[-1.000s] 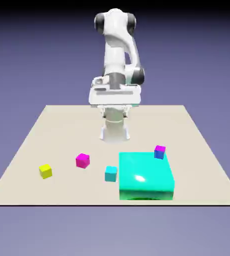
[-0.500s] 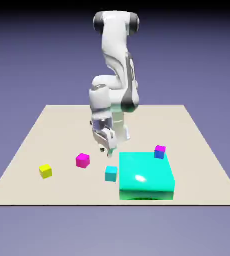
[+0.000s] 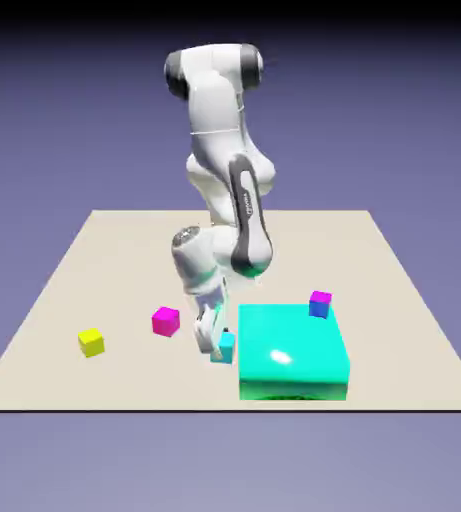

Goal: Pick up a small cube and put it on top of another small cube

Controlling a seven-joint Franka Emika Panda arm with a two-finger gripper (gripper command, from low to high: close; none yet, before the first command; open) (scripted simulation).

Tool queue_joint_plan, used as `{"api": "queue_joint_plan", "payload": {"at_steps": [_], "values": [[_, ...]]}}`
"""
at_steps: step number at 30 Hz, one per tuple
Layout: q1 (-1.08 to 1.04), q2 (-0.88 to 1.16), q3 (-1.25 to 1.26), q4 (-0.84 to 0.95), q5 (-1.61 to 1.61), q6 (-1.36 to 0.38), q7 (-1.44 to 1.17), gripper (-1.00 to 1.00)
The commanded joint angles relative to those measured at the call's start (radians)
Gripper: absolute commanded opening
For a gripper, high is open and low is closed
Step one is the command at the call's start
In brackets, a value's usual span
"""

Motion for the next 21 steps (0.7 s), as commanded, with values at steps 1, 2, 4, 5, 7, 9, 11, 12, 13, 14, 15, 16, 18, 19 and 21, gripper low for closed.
{"api": "queue_joint_plan", "payload": {"at_steps": [1,2,4,5,7,9,11,12,13,14,15,16,18,19,21], "values": [[0.000,0.000,0.000,0.000,0.000,0.000,0.000,-1.00],[0.007,-0.036,-0.015,-0.010,-0.022,-0.028,0.021,-1.00],[0.022,-0.109,-0.045,-0.029,-0.066,-0.084,0.064,-1.00],[0.030,-0.145,-0.060,-0.038,-0.088,-0.112,0.085,-1.00],[0.045,-0.217,-0.091,-0.057,-0.133,-0.168,0.128,-1.00],[0.057,-0.279,-0.116,-0.073,-0.170,-0.216,0.164,-1.00],[0.041,-0.313,-0.141,-0.097,-0.177,-0.216,0.208,-1.00],[0.025,-0.348,-0.166,-0.121,-0.184,-0.215,0.251,-1.00],[0.009,-0.382,-0.191,-0.144,-0.191,-0.215,0.294,-1.00],[-0.007,-0.417,-0.216,-0.168,-0.197,-0.215,0.338,-1.00],[-0.024,-0.451,-0.241,-0.191,-0.204,-0.215,0.381,-1.00],[-0.040,-0.486,-0.266,-0.215,-0.211,-0.214,0.425,-1.00],[-0.072,-0.555,-0.315,-0.262,-0.225,-0.214,0.512,-1.00],[-0.088,-0.589,-0.340,-0.286,-0.232,-0.214,0.555,-1.00],[-0.121,-0.658,-0.390,-0.333,-0.246,-0.213,0.642,-1.00]]}}
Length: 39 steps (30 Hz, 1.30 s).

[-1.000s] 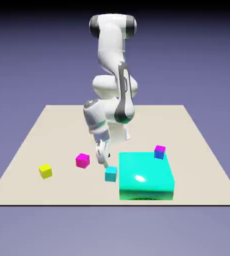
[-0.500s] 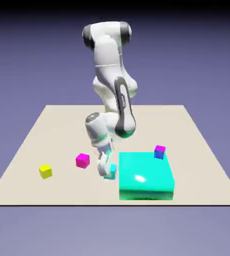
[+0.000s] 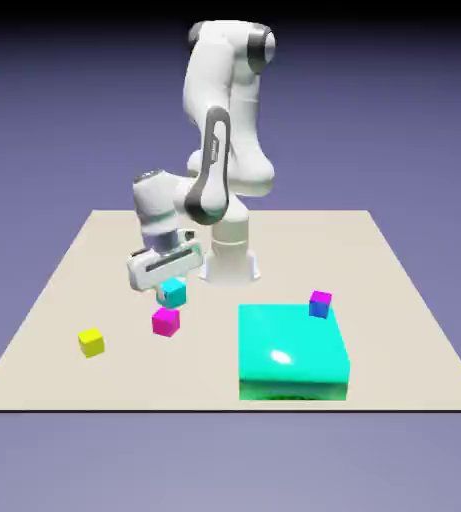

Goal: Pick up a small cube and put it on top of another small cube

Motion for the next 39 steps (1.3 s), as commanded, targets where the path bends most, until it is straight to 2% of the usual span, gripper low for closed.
{"api": "queue_joint_plan", "payload": {"at_steps": [1,3,39], "values": [[-0.016,-0.035,-0.025,-0.024,-0.007,-0.001,0.043,-1.00],[-0.023,-0.049,-0.036,-0.034,-0.010,-0.001,0.062,-1.00],[1.281,0.134,-1.247,0.046,0.317,0.268,-0.221,-1.00]]}}
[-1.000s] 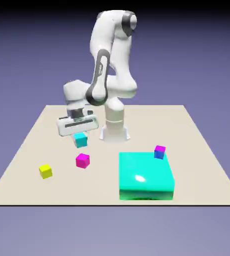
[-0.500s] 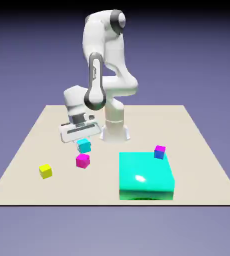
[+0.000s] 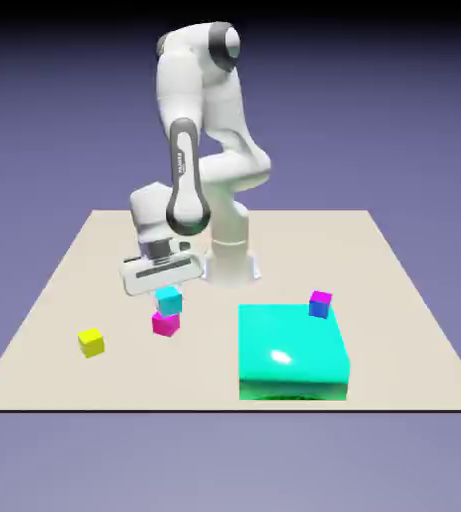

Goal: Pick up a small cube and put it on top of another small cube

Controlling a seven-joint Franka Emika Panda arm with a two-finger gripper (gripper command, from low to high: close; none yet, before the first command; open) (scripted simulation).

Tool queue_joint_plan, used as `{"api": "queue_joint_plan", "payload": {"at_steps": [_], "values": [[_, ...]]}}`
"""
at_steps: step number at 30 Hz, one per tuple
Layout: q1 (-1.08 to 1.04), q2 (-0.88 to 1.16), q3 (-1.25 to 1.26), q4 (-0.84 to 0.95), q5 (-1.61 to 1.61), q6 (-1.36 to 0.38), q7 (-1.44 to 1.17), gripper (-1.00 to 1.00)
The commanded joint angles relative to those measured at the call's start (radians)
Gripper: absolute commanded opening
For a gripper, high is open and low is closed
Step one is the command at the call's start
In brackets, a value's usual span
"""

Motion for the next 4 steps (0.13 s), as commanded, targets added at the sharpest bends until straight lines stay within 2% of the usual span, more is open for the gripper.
{"api": "queue_joint_plan", "payload": {"at_steps": [1,4], "values": [[0.036,0.005,-0.034,0.002,0.009,0.007,-0.008,-1.00],[0.145,0.020,-0.135,0.009,0.037,0.029,-0.032,-1.00]]}}
